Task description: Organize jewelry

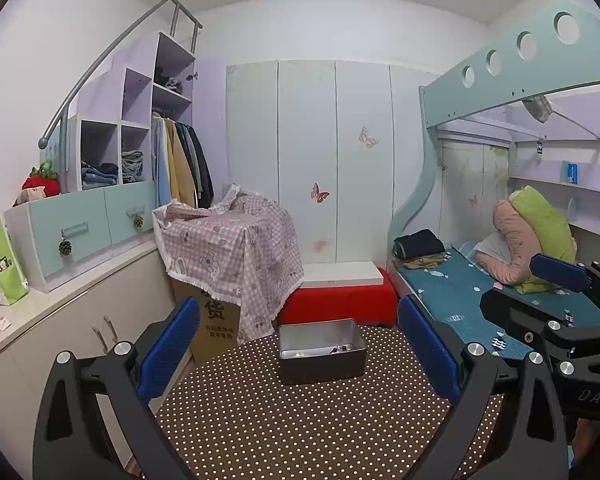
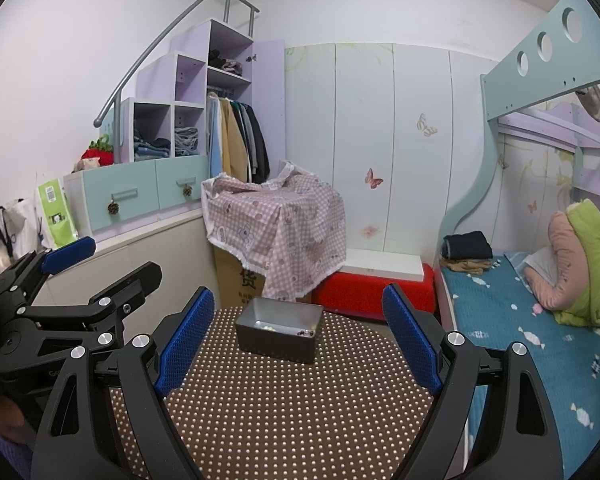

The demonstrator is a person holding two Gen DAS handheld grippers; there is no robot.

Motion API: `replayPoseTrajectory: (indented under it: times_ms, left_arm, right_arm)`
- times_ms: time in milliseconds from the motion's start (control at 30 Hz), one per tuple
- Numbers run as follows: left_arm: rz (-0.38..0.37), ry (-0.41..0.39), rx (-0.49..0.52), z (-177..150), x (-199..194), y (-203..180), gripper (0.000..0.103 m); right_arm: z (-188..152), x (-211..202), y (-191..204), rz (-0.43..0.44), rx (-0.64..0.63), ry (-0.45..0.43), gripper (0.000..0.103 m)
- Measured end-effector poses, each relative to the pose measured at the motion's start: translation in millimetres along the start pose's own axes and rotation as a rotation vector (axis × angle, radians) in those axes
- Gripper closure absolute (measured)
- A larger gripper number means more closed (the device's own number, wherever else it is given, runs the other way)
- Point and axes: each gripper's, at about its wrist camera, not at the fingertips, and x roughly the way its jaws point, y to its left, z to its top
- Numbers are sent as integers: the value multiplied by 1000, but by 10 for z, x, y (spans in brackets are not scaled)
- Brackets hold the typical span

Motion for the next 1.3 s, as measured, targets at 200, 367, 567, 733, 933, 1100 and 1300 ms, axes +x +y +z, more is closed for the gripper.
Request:
replayPoseTrajectory:
  times_ms: [200, 367, 567, 733, 933, 1100, 1300]
  left_arm:
    - [1, -1, 1, 0, 1, -1, 7]
    - [0, 3, 0, -1, 5, -2, 7]
    - [-1, 3, -1, -4, 5, 5, 7]
    - [1, 4, 1, -6, 10, 9, 7]
    - [-3, 7, -6, -16, 42, 34, 7]
    - [-5, 8, -3, -20, 44, 36, 7]
    - [-3, 11, -2, -38, 58, 38, 7]
  right_arm:
    - [-6, 7, -6, 1, -1, -2, 20]
    - [-4, 7, -5, 0, -2, -1, 20]
    - [2, 0, -6, 1, 0, -1, 20]
    - [-6, 12, -7, 0, -1, 0, 20]
    - [-21, 40, -6, 2, 1, 1, 20]
    - [-32, 54, -12, 2, 3, 3, 20]
    - [-40, 73, -27, 2, 4, 5, 20]
